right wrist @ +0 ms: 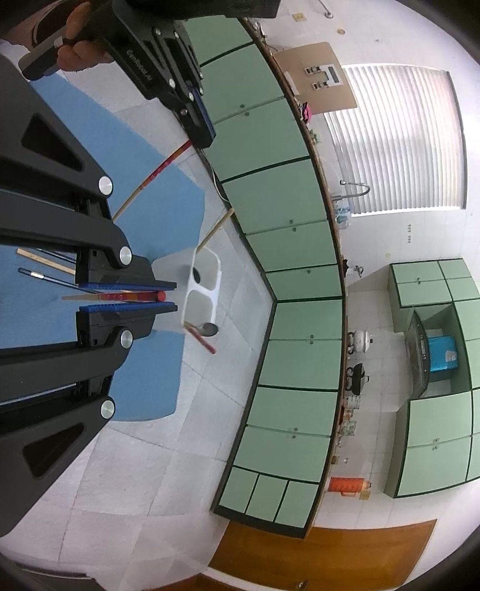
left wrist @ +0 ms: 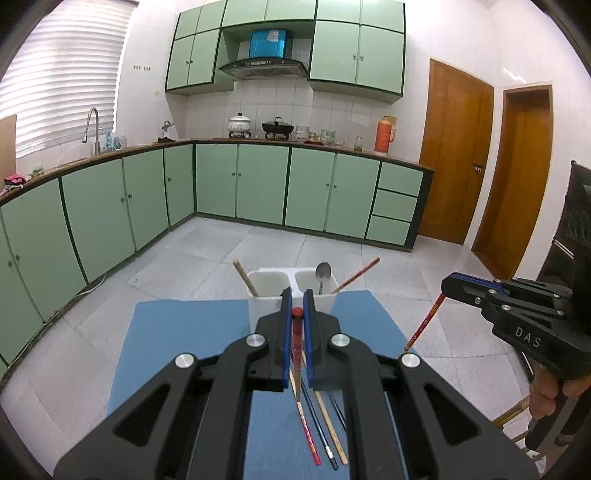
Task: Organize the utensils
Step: 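Close the left tool on a red-patterned chopstick while the right tool lifts its chopstick toward the holder, then drop the chopstick into the holder with the left tool while the right tool releases its chopstick there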
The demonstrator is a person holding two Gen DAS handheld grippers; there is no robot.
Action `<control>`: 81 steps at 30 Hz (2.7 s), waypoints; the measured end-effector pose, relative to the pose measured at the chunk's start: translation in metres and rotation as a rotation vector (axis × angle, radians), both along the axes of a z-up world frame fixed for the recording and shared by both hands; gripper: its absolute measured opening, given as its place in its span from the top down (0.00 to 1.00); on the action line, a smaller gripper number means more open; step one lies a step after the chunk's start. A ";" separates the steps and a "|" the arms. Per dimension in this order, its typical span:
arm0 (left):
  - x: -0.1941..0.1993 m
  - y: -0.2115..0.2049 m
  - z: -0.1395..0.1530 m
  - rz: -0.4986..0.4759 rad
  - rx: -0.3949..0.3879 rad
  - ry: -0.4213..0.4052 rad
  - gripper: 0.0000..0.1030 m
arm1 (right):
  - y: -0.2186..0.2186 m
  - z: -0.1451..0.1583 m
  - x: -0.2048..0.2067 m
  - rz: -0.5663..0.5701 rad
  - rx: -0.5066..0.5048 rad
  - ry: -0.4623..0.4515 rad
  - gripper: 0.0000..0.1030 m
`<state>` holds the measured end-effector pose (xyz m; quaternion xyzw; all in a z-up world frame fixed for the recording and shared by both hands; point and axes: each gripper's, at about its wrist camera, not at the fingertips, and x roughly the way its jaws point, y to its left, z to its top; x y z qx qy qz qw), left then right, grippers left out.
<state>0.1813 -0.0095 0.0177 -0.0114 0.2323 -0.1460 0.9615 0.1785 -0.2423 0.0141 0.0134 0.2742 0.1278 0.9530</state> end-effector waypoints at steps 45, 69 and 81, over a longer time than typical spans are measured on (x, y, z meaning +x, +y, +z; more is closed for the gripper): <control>0.156 -0.046 0.024 0.095 0.053 -0.152 0.95 | -0.004 0.017 0.153 -0.047 0.078 -0.112 0.95; 0.166 -0.021 -0.019 0.113 0.069 -0.047 0.55 | -0.005 -0.019 0.147 -0.097 0.046 -0.053 0.68; 0.111 -0.012 -0.019 0.108 0.049 -0.085 0.33 | -0.021 -0.018 0.095 -0.134 0.075 -0.100 0.49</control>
